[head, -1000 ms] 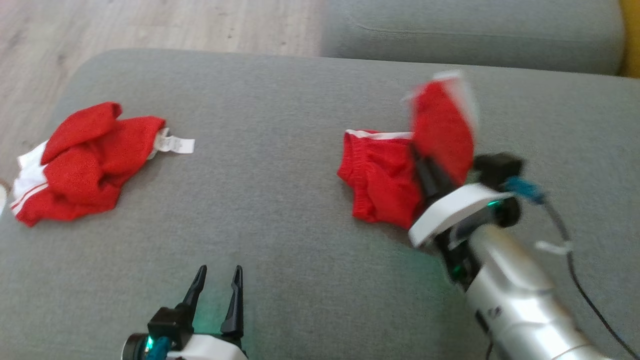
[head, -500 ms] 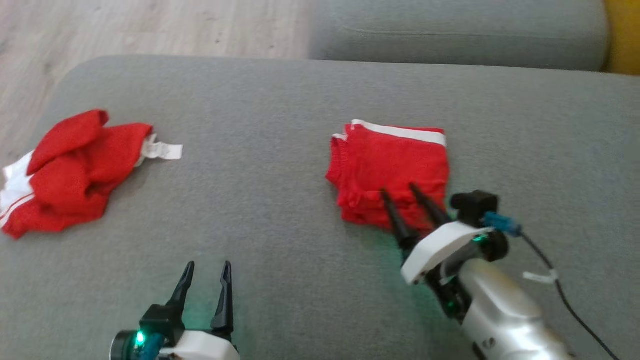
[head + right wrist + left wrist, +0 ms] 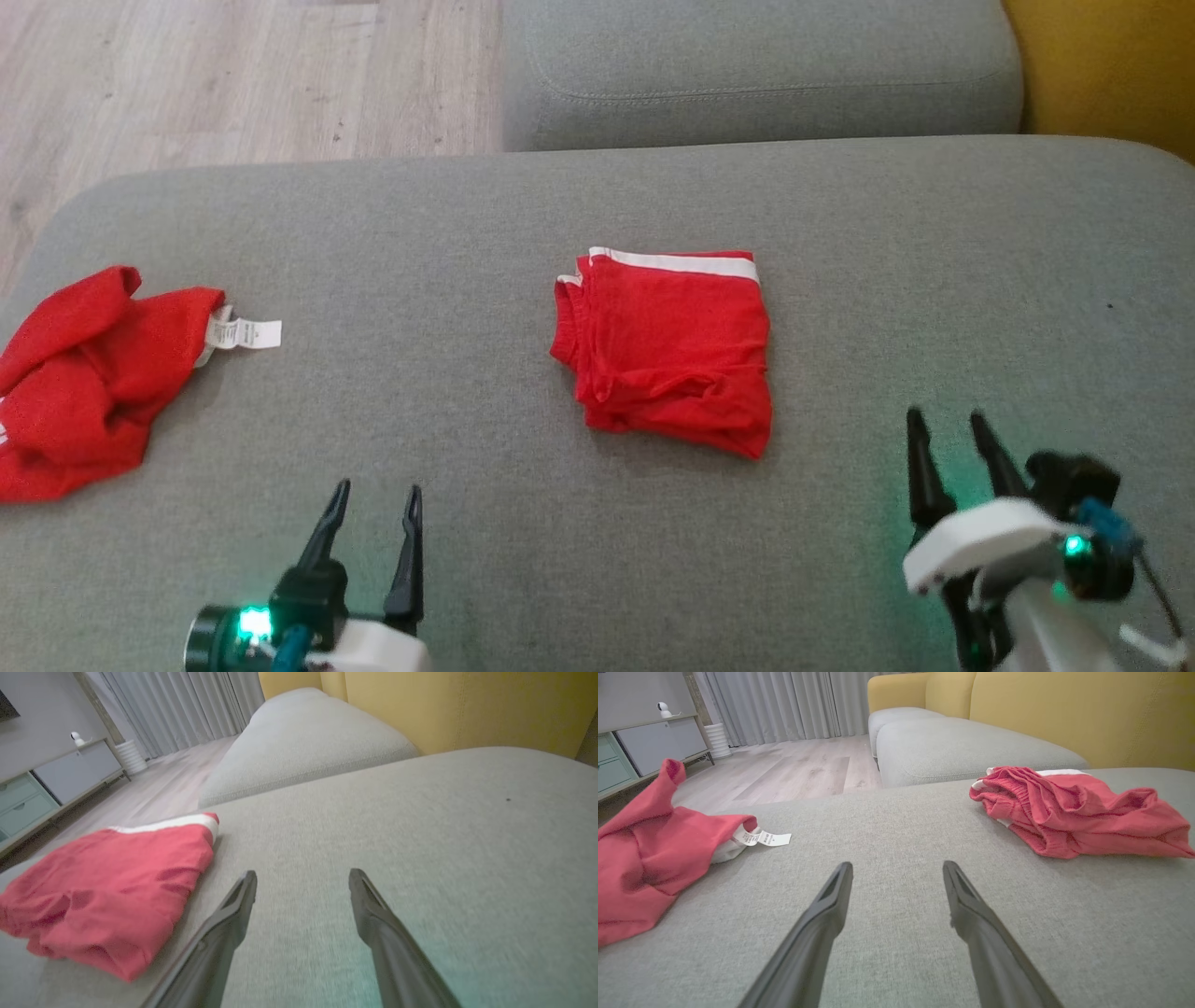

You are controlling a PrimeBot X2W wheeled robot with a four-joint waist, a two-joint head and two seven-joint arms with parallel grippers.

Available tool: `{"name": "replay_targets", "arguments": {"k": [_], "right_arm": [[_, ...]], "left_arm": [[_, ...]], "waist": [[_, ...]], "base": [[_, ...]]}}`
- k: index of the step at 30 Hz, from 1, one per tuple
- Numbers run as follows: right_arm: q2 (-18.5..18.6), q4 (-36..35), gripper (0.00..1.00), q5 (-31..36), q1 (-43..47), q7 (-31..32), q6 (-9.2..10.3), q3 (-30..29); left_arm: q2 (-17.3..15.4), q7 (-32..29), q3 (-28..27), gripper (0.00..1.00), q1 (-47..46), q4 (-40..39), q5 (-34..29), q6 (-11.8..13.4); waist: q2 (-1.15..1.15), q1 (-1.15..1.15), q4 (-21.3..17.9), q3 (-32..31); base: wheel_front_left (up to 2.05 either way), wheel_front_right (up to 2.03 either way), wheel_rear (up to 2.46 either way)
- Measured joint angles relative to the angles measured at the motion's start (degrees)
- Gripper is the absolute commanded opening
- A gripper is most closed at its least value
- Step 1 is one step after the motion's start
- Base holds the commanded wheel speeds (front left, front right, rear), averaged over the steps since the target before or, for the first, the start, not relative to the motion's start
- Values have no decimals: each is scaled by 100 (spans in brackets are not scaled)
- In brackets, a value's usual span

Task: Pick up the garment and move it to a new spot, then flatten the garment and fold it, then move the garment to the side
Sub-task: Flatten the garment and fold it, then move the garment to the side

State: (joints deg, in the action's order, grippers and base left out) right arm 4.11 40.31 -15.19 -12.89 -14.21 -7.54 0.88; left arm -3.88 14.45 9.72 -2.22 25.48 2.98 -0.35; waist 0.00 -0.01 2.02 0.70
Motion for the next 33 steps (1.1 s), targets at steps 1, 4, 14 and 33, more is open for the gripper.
{"name": "replay_targets", "arguments": {"k": [1,4,14,33], "right_arm": [[-21,-1,100,87,88,0,0,-16],[-108,-18,100,264,205,0,0,-136],[-116,-32,100,309,31,0,0,400],[-87,2033,0,829,-1822,345,0,-275]], "left_arm": [[4,0,0,100,47,-1,4,11],[24,0,29,100,199,-1,4,37],[60,0,185,100,194,-65,4,33],[97,0,679,100,-105,-56,268,41]], "waist": [[0,0,-9,-5],[0,0,-14,1],[0,0,187,94],[0,2,1356,854]], "base": [[0,0,0],[0,0,0],[0,0,0],[0,0,0]]}}
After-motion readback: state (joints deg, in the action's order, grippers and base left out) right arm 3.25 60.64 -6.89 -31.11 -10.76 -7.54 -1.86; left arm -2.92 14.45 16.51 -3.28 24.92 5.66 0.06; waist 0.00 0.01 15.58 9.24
